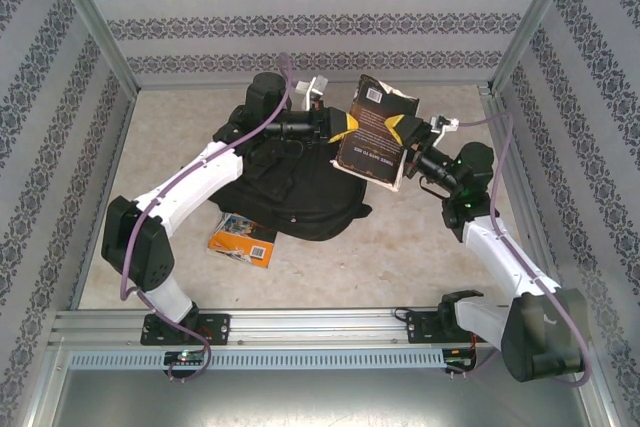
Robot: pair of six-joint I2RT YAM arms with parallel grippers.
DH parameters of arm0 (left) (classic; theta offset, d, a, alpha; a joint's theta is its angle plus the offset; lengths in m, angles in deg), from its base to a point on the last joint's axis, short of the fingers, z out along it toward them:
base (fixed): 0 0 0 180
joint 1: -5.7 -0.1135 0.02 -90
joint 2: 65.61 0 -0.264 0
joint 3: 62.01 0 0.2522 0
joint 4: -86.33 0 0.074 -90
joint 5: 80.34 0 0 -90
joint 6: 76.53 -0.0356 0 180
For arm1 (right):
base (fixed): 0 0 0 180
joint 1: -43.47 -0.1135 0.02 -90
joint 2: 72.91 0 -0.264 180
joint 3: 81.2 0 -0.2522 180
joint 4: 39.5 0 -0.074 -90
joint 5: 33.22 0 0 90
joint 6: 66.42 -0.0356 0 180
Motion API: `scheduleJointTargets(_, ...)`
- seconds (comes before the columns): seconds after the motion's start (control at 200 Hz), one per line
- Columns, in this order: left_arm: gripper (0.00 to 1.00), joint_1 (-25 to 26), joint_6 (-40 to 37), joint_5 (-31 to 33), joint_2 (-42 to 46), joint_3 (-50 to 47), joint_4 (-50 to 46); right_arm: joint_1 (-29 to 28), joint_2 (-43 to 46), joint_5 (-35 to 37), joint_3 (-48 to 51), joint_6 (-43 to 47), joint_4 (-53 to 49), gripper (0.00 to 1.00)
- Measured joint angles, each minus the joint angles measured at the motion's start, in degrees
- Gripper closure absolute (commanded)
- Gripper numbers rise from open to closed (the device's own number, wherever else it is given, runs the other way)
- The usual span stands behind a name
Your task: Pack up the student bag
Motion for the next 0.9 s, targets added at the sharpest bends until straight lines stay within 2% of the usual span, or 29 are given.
scheduleJointTargets(0.265, 1.00, 0.04, -1.07, -0.02, 0.57, 0.00, -0.44, 2.12, 4.22, 0.11, 0.33, 1.09, -1.81, 0.66)
scheduleJointTargets(0.305, 1.00, 0.04, -1.27, -0.02, 0.57, 0.00, -0.63, 2.21, 4.37, 0.15, 0.46, 1.99, -2.69, 0.75)
scheduleJointTargets(0.405, 0.98, 0.09, -1.84, -0.02, 0.57, -0.02, -1.95, 2.19, 4.83, 0.13, 0.52, 3.89, -5.29, 0.86)
scheduleJointTargets(0.455, 0.84, 0.11, -2.19, -0.09, 0.55, -0.07, -3.08, 2.21, 5.18, 0.09, 0.46, 5.18, -6.23, 0.88)
scheduleJointTargets(0.55, 0.62, 0.11, -3.06, -1.01, 0.37, -0.07, -4.17, 2.23, 5.20, -1.05, -0.04, 7.13, -7.87, 0.89)
scheduleJointTargets(0.6, 0.55, 0.11, -2.99, -2.14, 0.07, -0.07, -4.17, 2.32, 4.70, -2.43, -0.50, 8.26, -8.39, 0.89)
scheduleJointTargets(0.66, 0.52, 0.09, -3.10, -3.34, -0.55, -0.04, -4.13, 2.58, 3.74, -4.31, -1.07, 9.38, -8.79, 0.89)
scheduleJointTargets(0.794, 0.54, 0.11, -2.97, -5.97, -2.47, 0.00, -3.80, 2.56, 2.36, -8.35, -1.51, 11.58, -10.12, 0.89)
scheduleJointTargets(0.899, 0.80, 0.11, -1.49, -7.78, -3.82, 0.00, -1.53, 2.47, 2.01, -10.45, -1.68, 12.63, -10.88, 0.86)
